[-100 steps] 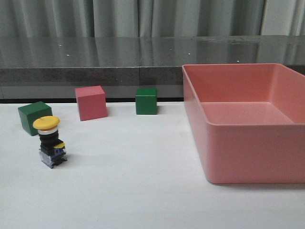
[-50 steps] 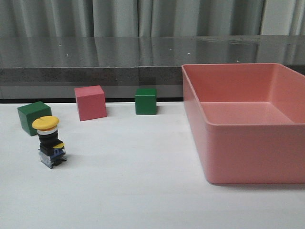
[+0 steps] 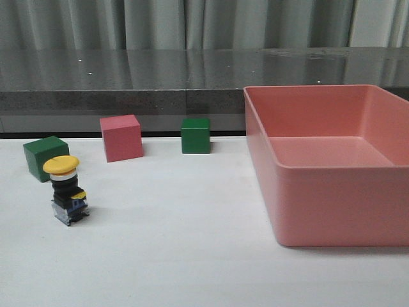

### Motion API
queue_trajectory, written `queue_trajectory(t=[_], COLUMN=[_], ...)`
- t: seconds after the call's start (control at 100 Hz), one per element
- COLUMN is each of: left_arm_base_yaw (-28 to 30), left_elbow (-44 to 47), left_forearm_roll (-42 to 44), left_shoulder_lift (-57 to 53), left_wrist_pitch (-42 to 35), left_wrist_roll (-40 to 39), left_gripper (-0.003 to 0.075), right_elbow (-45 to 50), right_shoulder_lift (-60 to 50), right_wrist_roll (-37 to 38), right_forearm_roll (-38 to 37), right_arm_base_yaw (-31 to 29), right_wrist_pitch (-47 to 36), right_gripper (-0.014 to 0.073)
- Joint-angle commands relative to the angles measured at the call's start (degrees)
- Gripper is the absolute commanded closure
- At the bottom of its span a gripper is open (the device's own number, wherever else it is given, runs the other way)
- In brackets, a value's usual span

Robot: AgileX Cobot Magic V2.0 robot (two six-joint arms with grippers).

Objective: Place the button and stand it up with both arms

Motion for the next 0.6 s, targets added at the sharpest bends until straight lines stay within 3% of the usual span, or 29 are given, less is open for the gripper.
queue_trajectory(t=[0.0,0.24,0.46,0.59], left_arm_base_yaw=[0.0,0.0,0.0,0.0], left_elbow=[2.6,2.6,2.6,2.6], left_forearm_roll=[-0.1,-0.1,-0.1,-0.1], left_shoulder_lift=[-1.8,-1.8,-1.8,-1.8], left_wrist_pitch=[-5.0,-5.0,-5.0,-5.0], left_wrist_roll=[-0.6,-0.6,-0.6,-0.6], left_gripper=[0.0740,0.0740,0.0740,0.0740], right_elbow=[-1.7,-1.2,5.8,11.6], right_shoulder_lift=[0.5,0.4,-3.0,-7.8], right_wrist_roll=[0.1,0.6,19.2,24.2], right_forearm_roll=[0.6,-0.7,-8.2,-10.6], right_arm_base_yaw=[-0.4,-0.4,-0.4,-0.4], right_wrist_pitch=[-4.0,-5.0,-17.0,-19.4], right_gripper=[0.0654,0.0654,0.0654,0.0654])
